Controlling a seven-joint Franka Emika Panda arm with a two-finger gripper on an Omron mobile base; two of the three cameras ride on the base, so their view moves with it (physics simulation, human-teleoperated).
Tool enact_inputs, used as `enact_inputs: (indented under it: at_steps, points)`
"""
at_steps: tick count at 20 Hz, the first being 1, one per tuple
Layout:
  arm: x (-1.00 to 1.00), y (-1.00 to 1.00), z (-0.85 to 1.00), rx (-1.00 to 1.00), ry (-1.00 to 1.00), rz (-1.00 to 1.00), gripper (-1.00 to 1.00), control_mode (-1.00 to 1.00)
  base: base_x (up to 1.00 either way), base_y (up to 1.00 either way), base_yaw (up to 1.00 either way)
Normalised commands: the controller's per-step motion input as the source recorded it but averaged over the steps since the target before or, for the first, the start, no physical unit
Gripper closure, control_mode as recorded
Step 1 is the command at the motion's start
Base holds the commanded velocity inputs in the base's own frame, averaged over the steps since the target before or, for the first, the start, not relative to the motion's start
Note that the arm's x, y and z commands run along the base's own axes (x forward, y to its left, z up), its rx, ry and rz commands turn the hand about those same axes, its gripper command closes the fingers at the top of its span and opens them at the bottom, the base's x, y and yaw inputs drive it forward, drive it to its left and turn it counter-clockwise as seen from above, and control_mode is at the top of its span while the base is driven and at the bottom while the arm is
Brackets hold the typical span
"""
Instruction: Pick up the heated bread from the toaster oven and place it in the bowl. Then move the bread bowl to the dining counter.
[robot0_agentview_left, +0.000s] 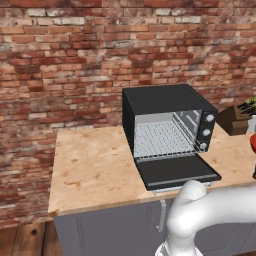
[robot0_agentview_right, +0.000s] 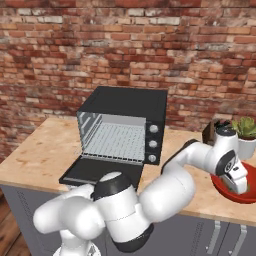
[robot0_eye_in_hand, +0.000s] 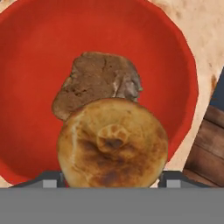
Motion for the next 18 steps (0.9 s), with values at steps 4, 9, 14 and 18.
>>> enact_inputs:
  at_steps: [4, 9, 14, 18]
  points:
    - [0.53, -0.27, -0.14, -0.01, -0.05, -0.02, -1.0, -1.0, 0.0, 0.0, 0.0]
    - [0.2, -0.05, -0.04, 0.0, 0.0, 0.0, -1.0, -1.0, 0.0, 0.0, 0.0]
    - [-0.03, 0.02, 0.0, 0.0, 0.0, 0.0, -1.0, -1.0, 0.0, 0.0, 0.0]
    - [-0.13, 0.09, 0.0, 0.0, 0.0, 0.0, -1.0, -1.0, 0.0, 0.0, 0.0]
